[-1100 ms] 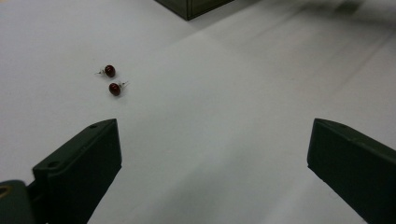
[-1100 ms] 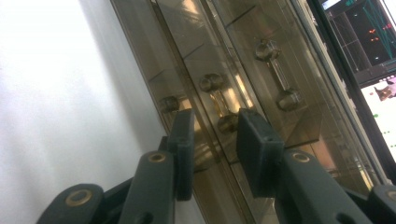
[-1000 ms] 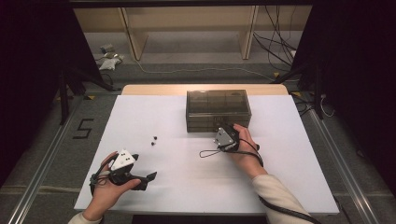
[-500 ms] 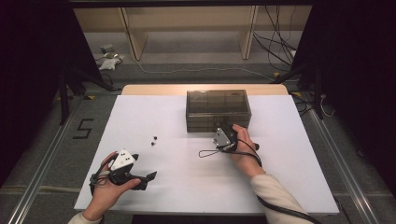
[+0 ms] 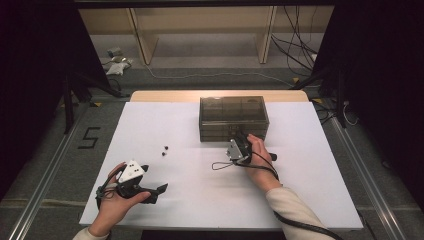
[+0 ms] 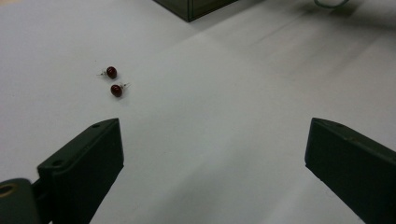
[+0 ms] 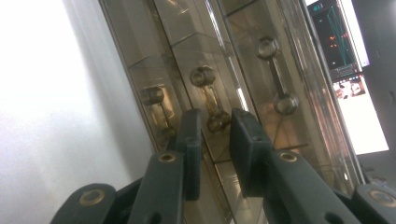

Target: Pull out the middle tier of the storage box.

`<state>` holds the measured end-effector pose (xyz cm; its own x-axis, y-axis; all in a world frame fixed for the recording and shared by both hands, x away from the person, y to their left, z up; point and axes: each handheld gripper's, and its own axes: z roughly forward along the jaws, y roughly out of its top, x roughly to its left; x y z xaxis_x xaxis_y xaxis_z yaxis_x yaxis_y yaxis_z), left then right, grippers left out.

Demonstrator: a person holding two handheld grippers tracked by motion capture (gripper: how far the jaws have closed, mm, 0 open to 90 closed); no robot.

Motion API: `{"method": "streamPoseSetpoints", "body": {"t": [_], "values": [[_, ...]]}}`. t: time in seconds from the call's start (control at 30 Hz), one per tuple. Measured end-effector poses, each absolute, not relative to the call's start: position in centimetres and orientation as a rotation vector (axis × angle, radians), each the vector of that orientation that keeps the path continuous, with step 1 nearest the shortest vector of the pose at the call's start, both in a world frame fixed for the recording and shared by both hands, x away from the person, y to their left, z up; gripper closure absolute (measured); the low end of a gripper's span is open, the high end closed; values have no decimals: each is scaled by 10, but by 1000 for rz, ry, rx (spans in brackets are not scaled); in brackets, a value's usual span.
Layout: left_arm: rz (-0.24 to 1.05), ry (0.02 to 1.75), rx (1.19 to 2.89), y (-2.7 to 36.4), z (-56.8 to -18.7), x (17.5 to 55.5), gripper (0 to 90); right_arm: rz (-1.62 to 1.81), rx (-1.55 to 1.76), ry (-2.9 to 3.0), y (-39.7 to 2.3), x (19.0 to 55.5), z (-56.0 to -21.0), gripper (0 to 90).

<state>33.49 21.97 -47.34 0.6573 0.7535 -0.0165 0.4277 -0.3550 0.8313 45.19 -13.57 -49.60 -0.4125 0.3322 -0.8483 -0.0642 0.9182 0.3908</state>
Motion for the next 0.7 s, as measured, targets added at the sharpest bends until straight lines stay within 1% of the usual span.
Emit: {"method": "streamPoseSetpoints", "body": {"t": [0.7], "values": [[472,916,1993,220,-473,334,47,349,149,1895,-128,449,-500,796]]}}
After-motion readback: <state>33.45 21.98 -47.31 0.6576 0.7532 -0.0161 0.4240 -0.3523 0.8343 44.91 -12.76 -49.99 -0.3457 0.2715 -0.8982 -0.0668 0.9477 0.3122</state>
